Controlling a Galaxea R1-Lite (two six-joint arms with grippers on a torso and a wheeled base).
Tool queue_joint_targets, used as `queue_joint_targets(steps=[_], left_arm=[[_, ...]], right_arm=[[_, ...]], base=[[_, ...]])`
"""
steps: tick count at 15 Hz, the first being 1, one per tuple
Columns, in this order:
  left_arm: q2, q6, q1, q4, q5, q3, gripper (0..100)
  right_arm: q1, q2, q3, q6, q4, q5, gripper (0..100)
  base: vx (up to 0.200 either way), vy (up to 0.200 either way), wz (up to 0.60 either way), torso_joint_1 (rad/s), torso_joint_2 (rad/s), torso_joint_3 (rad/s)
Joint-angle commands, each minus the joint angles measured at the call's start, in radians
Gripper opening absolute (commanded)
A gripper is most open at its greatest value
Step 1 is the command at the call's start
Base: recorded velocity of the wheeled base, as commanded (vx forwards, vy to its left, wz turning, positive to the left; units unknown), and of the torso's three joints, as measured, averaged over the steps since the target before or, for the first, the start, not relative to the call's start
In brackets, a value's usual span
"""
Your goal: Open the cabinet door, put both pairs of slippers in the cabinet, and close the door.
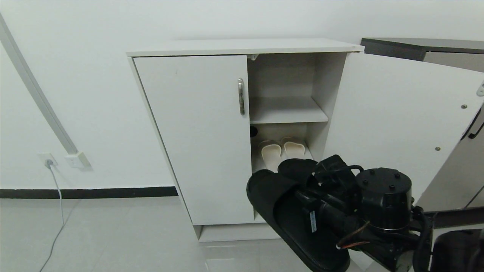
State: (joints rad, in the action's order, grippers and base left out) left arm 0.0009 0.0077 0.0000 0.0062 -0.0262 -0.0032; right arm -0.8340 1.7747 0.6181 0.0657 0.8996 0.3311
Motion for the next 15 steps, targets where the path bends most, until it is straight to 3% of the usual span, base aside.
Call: queue_joint_targets(steps=[1,3,4,10,15], left_arm=[[0.001,0.003,0.000,0.000,-0.001,0.000,0],[0.001,0.003,0.000,0.000,-0.001,0.000,0],[0.001,0.003,-0.002,0.000,-0.001,0.000,0],[0.001,0.002,0.000,0.000,0.000,0.002,0],[0.001,0.005,0.000,0.000,-0.001,0.002,0]], right_arm=[[-0.056,0.106,0.144,0.068,-0.044,0.181,0],[-0.062,0.190,0.246,0.132,-0.105,0.378,0],[-0.065,0.213,0.270,0.152,-0.117,0.411,0],[-0.066,0.289,0.445,0.180,-0.203,0.453,0],[-0.059,0.287,0.713,0.221,-0.487,0.453,0]], base=[[0.000,-0.200,0.00,-0.002,0.01,-0.002],[0.000,-0.200,0.00,-0.002,0.00,0.005],[0.000,-0.200,0.00,0.012,0.00,-0.002],[0.000,0.000,0.00,0.000,0.00,0.000],[0.000,0.000,0.00,0.000,0.00,0.000]])
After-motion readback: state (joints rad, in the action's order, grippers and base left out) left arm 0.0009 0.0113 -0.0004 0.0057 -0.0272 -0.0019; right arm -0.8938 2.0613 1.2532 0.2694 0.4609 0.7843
